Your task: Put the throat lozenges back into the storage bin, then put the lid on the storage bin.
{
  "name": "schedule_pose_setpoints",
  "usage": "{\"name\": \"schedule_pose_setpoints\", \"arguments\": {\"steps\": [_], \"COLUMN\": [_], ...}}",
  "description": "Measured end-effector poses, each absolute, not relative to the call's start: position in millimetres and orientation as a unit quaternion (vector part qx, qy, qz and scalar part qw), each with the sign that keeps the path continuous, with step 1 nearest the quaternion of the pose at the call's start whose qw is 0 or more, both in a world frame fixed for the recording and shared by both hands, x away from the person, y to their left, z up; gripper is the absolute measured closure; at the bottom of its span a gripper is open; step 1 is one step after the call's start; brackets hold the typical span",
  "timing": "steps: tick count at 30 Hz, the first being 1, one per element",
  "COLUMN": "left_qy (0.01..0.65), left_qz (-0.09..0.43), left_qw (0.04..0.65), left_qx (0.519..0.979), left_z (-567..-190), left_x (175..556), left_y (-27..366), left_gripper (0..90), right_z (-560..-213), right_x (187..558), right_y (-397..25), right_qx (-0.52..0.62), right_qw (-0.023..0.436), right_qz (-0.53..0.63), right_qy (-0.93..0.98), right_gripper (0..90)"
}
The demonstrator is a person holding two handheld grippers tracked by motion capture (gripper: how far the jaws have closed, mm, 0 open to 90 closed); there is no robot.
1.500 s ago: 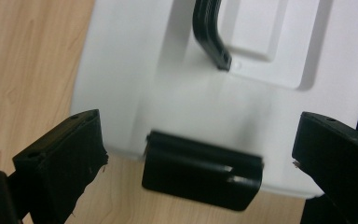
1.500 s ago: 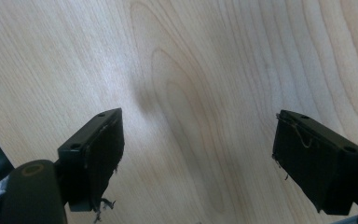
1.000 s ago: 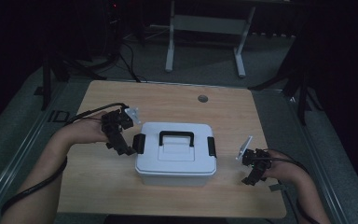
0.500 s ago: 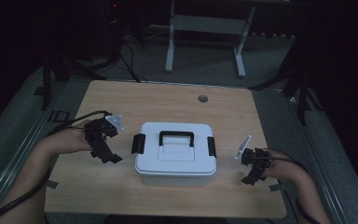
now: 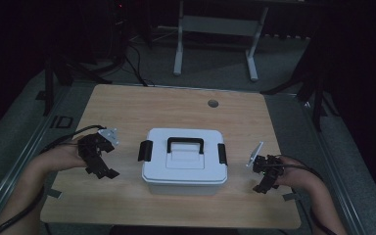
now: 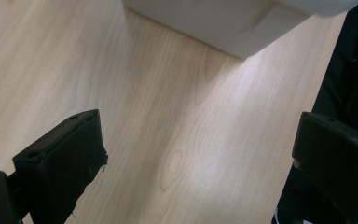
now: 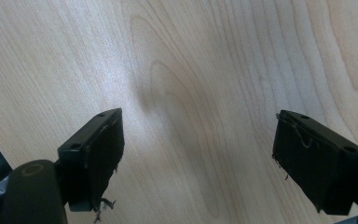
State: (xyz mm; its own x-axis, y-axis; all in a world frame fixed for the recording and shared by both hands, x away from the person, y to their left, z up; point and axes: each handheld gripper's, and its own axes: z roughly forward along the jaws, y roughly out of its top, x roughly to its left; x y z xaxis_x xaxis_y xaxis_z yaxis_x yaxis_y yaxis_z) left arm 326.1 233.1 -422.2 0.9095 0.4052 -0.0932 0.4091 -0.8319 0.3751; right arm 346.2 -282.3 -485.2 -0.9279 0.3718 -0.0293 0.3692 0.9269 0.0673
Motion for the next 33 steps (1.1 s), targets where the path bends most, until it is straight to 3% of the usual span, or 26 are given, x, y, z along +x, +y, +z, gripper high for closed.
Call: {"name": "schedule_pose_setpoints", "arguments": {"steps": [33], "left_qy": [0.239], "left_qz": [-0.024], "left_qw": [0.195], "left_qx": [0.951], "left_z": [-467.0], "left_x": [318.9], "left_y": [257.3], "left_gripper": [1.7], "right_z": [-489.2], "right_x": [345.8], "right_y": [-282.7], "right_qx": [0.188], "right_qw": [0.018], "right_qz": [0.031], "right_qy": [0.981], "right_gripper": [16.1]}}
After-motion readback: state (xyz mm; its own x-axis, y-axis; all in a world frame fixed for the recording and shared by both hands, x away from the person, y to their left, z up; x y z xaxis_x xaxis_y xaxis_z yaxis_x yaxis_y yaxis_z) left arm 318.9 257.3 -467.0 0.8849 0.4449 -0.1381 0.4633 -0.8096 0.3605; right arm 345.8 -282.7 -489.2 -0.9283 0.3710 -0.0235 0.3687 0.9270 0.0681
